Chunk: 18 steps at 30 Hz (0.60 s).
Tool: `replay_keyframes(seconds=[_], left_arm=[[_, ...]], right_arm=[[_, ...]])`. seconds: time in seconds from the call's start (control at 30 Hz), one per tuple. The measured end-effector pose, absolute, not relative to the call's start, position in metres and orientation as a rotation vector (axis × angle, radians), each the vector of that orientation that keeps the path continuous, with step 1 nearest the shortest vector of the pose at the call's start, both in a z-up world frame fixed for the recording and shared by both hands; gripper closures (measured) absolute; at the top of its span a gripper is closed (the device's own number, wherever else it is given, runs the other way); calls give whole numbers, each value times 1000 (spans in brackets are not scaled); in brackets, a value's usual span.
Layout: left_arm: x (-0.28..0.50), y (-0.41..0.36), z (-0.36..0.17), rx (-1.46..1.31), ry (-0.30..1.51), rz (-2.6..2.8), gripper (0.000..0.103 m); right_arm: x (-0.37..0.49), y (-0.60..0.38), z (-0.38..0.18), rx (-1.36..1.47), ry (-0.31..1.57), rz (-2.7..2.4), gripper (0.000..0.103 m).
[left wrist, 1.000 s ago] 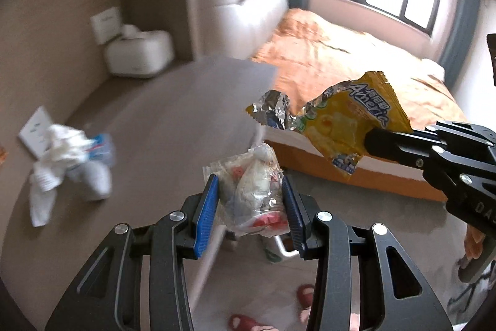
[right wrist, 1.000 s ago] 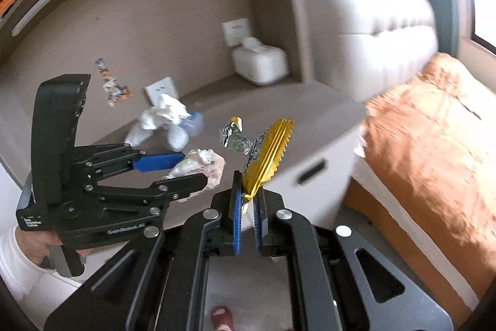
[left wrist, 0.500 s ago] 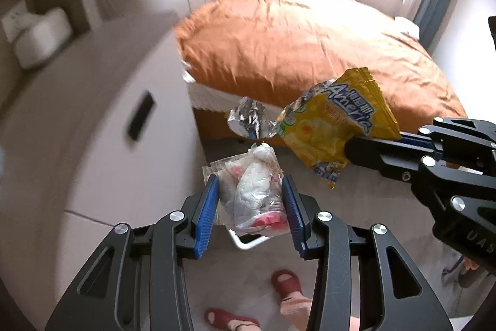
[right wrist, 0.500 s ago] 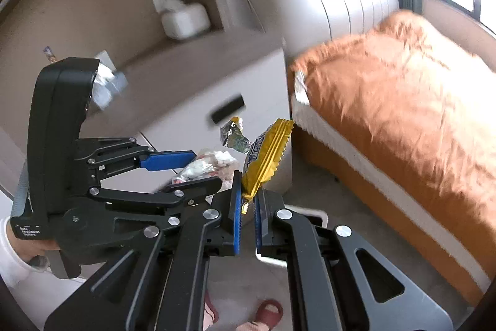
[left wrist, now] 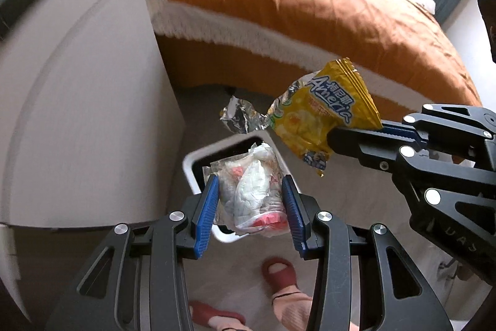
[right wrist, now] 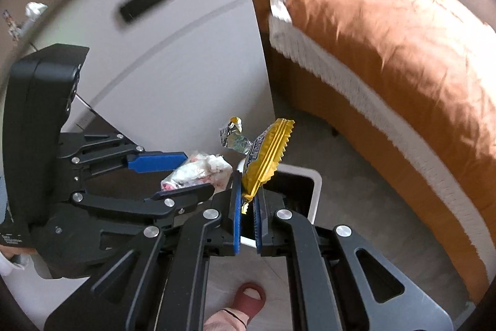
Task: Collect trash
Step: 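Carry the clear bag and yellow wrapper to the white bin with both tools, then open both tools over the white bin to drop the trash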
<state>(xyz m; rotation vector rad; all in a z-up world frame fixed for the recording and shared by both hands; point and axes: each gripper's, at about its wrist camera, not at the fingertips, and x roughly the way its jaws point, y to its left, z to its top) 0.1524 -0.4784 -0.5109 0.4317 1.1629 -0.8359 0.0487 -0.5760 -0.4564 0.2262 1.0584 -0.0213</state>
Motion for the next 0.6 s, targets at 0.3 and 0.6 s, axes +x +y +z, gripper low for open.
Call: replay_keyframes(seconds=[0.3,0.6], left_arm=[[164,-492,-629,421,1264,-875,61],[172,-496,-726,427,1379,-869,5]], right_arm=[[67,-590,-581,233,1150,-8,95],[88,-612,-687,282,1245,2,9]])
